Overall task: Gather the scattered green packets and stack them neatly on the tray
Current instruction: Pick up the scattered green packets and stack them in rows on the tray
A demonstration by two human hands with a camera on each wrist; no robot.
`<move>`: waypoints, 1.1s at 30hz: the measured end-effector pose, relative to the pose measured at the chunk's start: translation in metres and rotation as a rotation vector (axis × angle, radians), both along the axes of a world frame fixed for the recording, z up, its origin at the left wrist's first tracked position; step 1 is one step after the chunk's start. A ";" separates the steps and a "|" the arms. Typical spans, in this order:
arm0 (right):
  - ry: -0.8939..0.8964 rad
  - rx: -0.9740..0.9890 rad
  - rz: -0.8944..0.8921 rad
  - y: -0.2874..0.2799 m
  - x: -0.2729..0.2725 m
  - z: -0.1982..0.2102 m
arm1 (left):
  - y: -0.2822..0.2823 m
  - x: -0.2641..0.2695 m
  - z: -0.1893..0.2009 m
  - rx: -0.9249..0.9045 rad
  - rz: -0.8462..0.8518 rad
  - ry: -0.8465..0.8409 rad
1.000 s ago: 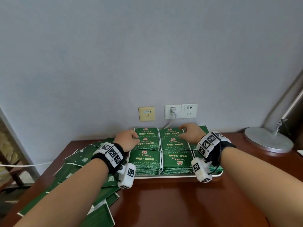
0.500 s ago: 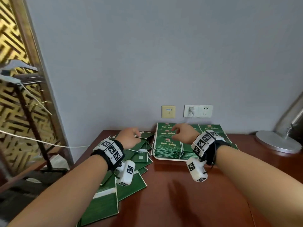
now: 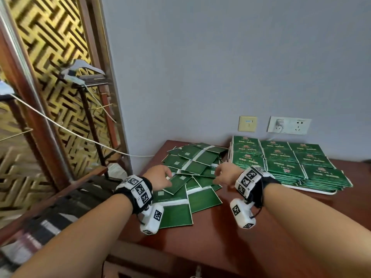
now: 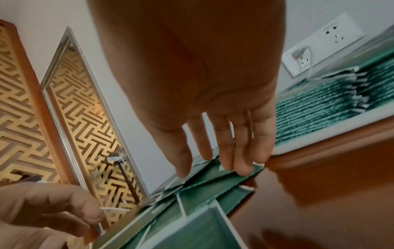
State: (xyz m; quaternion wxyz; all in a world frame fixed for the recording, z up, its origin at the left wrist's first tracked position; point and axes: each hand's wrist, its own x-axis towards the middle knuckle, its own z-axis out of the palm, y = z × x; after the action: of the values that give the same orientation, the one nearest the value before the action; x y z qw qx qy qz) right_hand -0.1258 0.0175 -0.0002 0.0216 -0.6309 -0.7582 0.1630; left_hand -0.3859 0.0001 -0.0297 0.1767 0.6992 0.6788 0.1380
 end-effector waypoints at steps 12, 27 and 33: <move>-0.085 -0.141 -0.124 -0.004 -0.026 -0.030 | -0.022 -0.023 -0.029 -0.137 0.042 0.136; -0.115 -0.146 -0.114 -0.006 -0.033 -0.035 | -0.026 -0.011 -0.034 -0.160 0.115 0.150; -0.068 -0.153 -0.123 -0.004 -0.032 -0.036 | -0.028 -0.009 -0.031 -0.181 0.119 0.125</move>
State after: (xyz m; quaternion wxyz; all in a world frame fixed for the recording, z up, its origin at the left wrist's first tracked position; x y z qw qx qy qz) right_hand -0.1573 0.0139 -0.0364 -0.0425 -0.6813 -0.7036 0.1973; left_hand -0.3952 -0.0281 -0.0603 0.1877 0.6463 0.7384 0.0426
